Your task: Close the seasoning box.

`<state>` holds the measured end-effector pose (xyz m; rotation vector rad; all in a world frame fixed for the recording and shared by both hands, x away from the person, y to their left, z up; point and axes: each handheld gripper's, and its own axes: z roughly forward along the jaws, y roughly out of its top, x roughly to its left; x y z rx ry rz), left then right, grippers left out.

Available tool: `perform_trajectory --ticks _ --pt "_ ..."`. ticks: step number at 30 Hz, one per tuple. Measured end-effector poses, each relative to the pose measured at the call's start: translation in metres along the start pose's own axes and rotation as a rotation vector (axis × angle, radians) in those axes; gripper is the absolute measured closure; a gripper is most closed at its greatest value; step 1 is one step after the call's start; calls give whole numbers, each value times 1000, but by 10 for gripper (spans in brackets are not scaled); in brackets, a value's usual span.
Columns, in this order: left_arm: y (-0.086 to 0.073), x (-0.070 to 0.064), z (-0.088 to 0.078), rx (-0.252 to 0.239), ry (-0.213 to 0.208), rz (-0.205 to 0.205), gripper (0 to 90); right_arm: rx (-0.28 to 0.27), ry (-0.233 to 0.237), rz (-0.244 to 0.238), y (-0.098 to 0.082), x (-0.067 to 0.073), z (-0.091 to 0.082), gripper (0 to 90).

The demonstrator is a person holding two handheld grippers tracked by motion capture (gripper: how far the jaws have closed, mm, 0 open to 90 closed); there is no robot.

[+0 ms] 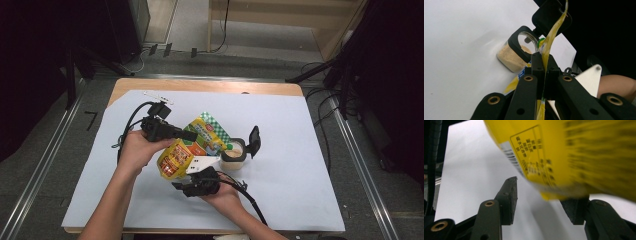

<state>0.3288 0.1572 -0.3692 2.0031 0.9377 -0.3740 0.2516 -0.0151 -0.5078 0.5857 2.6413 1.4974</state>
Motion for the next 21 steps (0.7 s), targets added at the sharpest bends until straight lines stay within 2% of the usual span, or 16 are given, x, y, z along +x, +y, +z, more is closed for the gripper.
perform_trajectory --ticks 3,13,21 --pt "-1 2 -3 -6 6 -1 900 -5 -8 19 0 -2 -3 494" --pt "-5 6 -19 -54 23 3 900 -11 -30 26 1 -6 -5 486" --pt "-9 17 -34 -107 55 -23 900 -41 -13 47 4 -7 -12 512"
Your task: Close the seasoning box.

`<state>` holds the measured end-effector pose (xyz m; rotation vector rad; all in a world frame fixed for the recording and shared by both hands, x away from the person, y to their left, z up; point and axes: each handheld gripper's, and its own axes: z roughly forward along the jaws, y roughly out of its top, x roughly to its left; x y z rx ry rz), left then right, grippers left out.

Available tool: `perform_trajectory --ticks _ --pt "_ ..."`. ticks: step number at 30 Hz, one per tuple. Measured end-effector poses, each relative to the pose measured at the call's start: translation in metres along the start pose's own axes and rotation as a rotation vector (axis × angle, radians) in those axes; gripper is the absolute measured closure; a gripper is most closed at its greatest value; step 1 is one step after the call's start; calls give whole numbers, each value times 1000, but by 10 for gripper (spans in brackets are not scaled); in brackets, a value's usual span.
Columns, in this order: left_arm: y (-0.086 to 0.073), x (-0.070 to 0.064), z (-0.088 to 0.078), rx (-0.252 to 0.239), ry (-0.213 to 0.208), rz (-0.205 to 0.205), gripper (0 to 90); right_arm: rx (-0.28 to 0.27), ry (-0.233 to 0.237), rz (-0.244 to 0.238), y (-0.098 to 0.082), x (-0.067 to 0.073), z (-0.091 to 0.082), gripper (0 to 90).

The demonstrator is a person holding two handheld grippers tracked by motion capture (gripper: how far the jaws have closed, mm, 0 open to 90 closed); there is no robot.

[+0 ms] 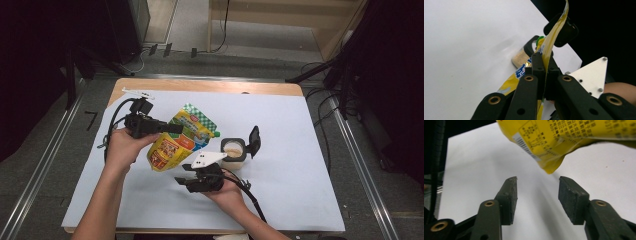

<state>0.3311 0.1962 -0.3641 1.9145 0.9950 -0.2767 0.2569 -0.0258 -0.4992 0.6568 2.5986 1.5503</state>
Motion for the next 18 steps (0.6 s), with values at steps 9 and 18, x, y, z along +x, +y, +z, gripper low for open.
perform_trajectory --ticks 9,18 --pt "1 15 -4 -37 52 -6 900 2 6 49 4 -4 -6 507" --pt "6 24 10 -51 70 16 900 18 -5 87 5 -10 -15 501"
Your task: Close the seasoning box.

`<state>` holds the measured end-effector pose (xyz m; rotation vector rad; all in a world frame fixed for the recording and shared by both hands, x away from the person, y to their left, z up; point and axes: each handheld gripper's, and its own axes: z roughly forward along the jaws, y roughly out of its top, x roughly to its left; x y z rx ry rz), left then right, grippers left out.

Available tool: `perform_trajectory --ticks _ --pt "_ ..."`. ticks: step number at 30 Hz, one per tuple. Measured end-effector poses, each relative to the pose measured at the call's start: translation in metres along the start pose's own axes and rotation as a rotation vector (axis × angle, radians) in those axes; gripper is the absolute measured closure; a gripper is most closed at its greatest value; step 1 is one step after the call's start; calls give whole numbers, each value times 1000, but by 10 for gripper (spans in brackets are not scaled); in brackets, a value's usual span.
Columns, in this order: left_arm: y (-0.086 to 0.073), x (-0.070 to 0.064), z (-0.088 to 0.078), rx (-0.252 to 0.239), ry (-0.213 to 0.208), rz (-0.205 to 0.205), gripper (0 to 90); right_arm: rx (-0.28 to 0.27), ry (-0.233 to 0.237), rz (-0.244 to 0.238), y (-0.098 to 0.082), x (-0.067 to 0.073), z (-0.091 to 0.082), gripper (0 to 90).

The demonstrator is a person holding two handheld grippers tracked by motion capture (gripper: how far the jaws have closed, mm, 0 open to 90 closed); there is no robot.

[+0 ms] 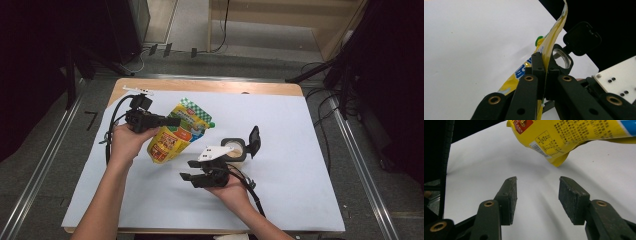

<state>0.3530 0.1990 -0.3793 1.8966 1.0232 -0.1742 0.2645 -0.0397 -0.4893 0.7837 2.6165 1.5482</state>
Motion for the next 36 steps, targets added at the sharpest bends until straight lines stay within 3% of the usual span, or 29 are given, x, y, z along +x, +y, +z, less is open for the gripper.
perform_trajectory --ticks 4,9,25,29,32,36 --pt "0 4 8 -19 11 34 900 0 -10 6 -2 -2 -3 501" --pt "-2 12 8 -37 -10 22 900 -6 -22 12 -2 -4 -9 501" --pt "-24 24 -32 -17 5 -16 878 -30 -27 -4 2 -3 -20 499" --pt "-29 24 -42 -16 19 -4 864 -30 -26 -6 3 -1 -20 498" --pt "-35 24 -48 3 32 28 868 -26 -29 -14 4 0 -21 498" --pt "-38 24 -55 3 37 25 858 -25 -33 -14 4 0 -23 497"
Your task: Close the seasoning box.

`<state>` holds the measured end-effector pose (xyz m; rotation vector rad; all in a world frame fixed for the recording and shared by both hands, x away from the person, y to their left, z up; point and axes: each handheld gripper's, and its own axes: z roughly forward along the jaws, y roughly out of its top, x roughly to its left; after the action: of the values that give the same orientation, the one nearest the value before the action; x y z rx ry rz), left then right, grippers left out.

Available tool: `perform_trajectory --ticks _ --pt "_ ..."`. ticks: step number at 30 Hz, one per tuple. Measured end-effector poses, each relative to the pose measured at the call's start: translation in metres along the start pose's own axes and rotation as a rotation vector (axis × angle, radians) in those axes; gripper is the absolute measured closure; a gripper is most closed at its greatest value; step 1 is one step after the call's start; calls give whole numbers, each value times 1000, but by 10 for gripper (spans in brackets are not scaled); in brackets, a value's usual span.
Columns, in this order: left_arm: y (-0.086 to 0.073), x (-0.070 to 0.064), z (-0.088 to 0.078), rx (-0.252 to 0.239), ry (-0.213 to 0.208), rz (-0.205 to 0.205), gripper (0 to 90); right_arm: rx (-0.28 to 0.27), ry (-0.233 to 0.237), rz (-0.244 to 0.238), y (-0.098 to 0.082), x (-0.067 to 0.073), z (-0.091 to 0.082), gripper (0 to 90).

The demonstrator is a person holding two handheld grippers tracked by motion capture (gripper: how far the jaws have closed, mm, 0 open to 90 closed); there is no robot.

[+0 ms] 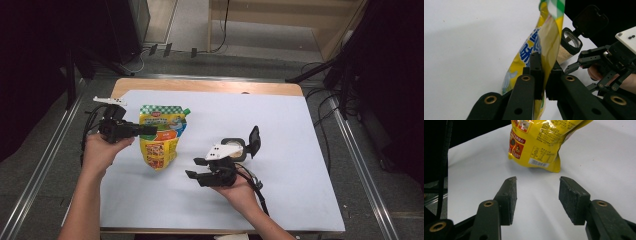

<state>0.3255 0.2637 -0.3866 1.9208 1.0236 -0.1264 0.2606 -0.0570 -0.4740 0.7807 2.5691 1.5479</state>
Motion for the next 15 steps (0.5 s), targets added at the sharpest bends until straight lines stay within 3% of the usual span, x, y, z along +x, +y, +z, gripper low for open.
perform_trajectory --ticks 5,10,12,15 --pt "0 -2 -4 -16 -11 -3 798 -3 2 -3 0 0 0 497" --pt "4 -10 -6 -3 6 22 698 -3 6 -6 1 0 -1 498" --pt "5 -13 -8 -2 24 30 690 -3 3 -2 1 -1 -1 497" --pt "7 -16 -11 -12 11 35 672 -3 4 1 1 -2 -2 498"
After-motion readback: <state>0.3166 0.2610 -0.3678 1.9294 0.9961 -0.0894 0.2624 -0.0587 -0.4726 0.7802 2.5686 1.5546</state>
